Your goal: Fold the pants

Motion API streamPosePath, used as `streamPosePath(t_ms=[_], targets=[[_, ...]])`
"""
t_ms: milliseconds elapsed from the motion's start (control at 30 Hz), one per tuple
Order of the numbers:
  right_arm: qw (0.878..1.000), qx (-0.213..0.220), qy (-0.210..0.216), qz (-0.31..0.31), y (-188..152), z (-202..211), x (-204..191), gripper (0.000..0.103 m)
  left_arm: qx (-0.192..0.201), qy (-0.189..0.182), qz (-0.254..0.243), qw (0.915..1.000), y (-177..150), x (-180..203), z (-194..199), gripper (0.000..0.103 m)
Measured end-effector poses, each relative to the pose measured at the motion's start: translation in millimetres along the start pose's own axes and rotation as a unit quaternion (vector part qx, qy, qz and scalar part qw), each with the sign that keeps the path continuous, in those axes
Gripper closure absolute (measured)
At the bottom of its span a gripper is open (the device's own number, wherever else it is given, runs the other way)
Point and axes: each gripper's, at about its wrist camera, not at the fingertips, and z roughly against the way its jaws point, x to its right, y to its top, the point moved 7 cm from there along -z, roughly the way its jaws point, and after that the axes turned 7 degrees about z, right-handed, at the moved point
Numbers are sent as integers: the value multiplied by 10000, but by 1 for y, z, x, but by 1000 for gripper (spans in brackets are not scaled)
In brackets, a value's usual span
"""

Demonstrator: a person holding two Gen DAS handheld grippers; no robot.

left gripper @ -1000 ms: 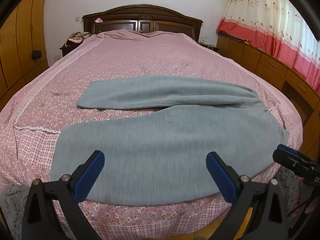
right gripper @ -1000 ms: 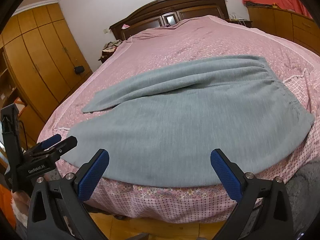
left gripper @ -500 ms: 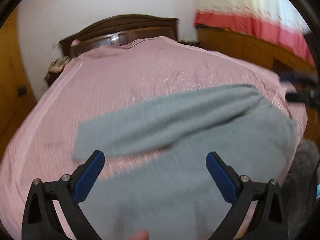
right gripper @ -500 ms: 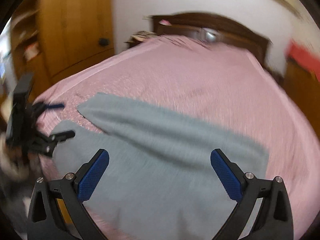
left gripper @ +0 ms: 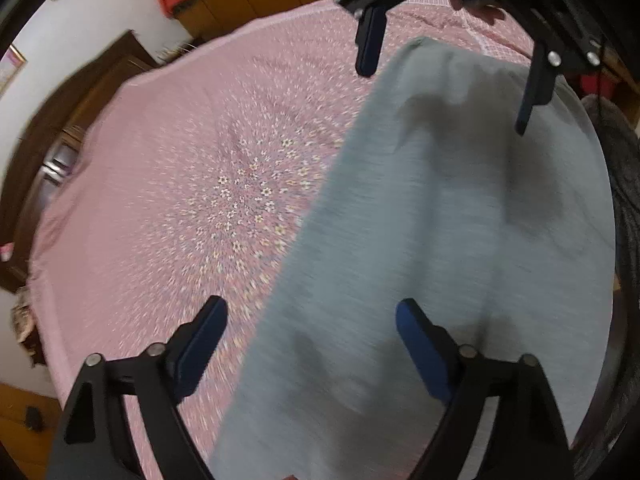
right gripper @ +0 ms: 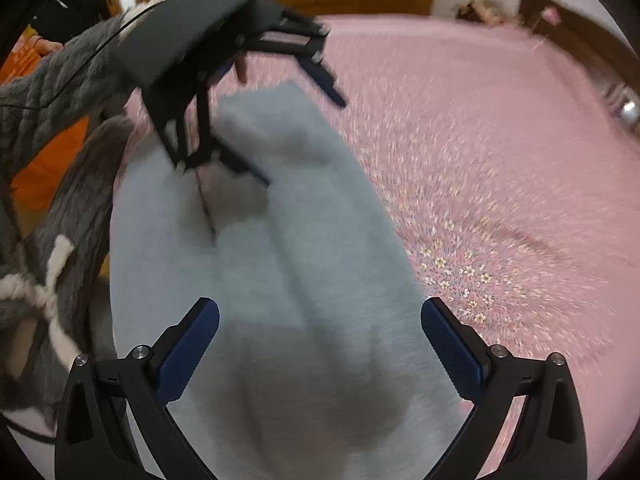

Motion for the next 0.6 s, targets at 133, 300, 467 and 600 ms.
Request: streamPosePath(t_ms=[133, 300, 467, 600], targets=[[9957, -452, 712, -395, -10, -25, 46, 11, -434, -749, 110, 9962, -5, -30, -39, 22], [9824, -1125, 1271, -774, -33, -60, 80, 78, -1150, -1410, 235, 9830, -22, -49, -89, 38], [9712, -1326, 1652, -1093, -49, -81, 92, 78, -1260, -1981, 701, 9695, -26, -63, -102, 63], [9716, -1555, 1497, -971, -47, -81, 88, 85, -1252, -2206, 818, 9638, -27, -70, -95, 100]])
